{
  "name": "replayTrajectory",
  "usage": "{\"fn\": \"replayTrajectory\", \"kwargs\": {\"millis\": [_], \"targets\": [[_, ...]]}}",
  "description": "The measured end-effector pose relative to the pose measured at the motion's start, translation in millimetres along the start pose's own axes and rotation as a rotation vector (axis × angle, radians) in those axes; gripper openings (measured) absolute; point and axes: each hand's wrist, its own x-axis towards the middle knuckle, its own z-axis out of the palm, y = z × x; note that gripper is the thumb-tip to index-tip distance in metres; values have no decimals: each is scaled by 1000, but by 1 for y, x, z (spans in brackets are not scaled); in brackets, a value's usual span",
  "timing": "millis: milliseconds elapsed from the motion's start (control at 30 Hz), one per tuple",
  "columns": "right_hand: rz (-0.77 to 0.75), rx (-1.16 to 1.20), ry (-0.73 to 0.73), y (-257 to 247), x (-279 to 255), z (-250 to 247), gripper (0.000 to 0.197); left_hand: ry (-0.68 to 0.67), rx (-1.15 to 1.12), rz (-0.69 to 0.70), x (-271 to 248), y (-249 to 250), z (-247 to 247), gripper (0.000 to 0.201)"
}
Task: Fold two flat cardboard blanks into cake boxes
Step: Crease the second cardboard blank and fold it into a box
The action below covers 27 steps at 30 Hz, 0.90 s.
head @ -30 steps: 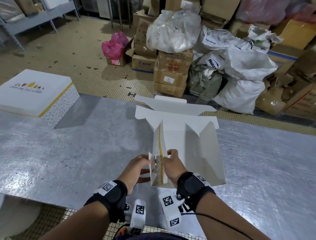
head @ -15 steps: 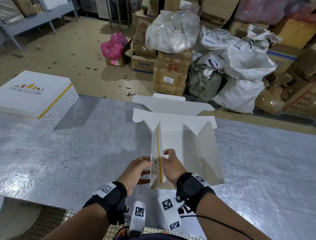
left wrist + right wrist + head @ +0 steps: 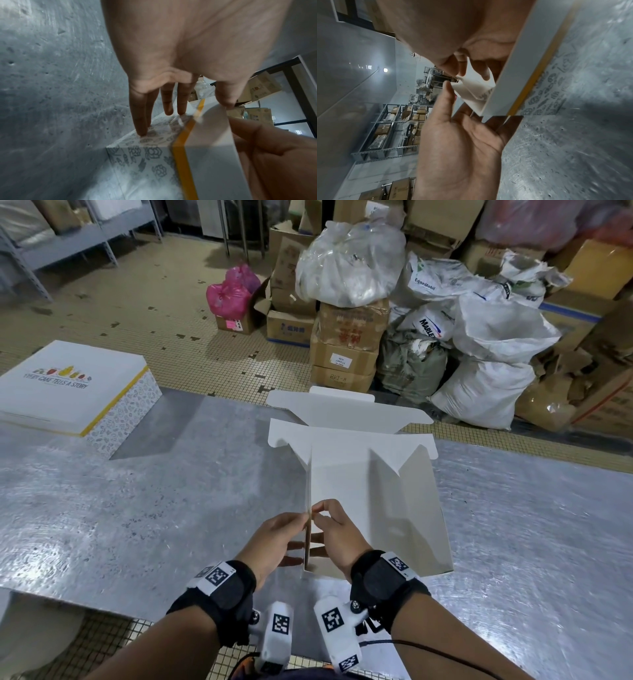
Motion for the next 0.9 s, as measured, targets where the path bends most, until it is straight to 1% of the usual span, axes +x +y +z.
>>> {"fn": "replayTrajectory", "kwargs": {"millis": [100,167,267,367,467,500,600,667,767,900], "targets": [[8,14,-13,1,0,0,18,7,-1,-19,1,2,-1,45],[16,-15,-31,1,-1,0,23,15,-12,-32,2,3,-1,48],[10,-61,-48,-1,-3,0,30,35,1,-26,2,5,-1,42],[-10,-144,-70,2,-6,-4,25,43,35,-12,1,6,-2,35],[-1,-106,-91,7,-10,-11,22,52,66,-5,2,7,-2,35],[-5,-115,-112,8,-13,-14,26,61,66,-6,2,8,-2,33],[-30,-219,-186,9,-19,-20,46,78,110,-2,2,11,1,28],[-34,-254,-178,10,-20,-20,51,89,121,-2,1,14,2,28],[-68,-350,-135,12,-20,-17,44,102,159,-10,1,16,0,27],[-98,-479,-94,11,-24,-16,38,51,260,-33,2,18,-3,35]]}}
